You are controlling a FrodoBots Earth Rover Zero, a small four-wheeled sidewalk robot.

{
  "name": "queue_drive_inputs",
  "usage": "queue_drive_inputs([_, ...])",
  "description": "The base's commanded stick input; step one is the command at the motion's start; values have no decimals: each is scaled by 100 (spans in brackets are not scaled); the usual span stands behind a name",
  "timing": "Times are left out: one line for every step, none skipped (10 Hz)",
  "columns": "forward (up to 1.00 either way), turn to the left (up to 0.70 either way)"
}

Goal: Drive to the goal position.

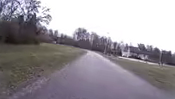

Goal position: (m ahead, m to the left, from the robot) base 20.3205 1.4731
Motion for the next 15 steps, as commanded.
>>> queue_drive_inputs([100,0])
queue_drive_inputs([100,-6])
queue_drive_inputs([100,-40])
queue_drive_inputs([100,-40])
queue_drive_inputs([100,-40])
queue_drive_inputs([100,-11])
queue_drive_inputs([100,0])
queue_drive_inputs([100,0])
queue_drive_inputs([100,0])
queue_drive_inputs([100,0])
queue_drive_inputs([100,0])
queue_drive_inputs([100,0])
queue_drive_inputs([100,0])
queue_drive_inputs([100,0])
queue_drive_inputs([100,0])
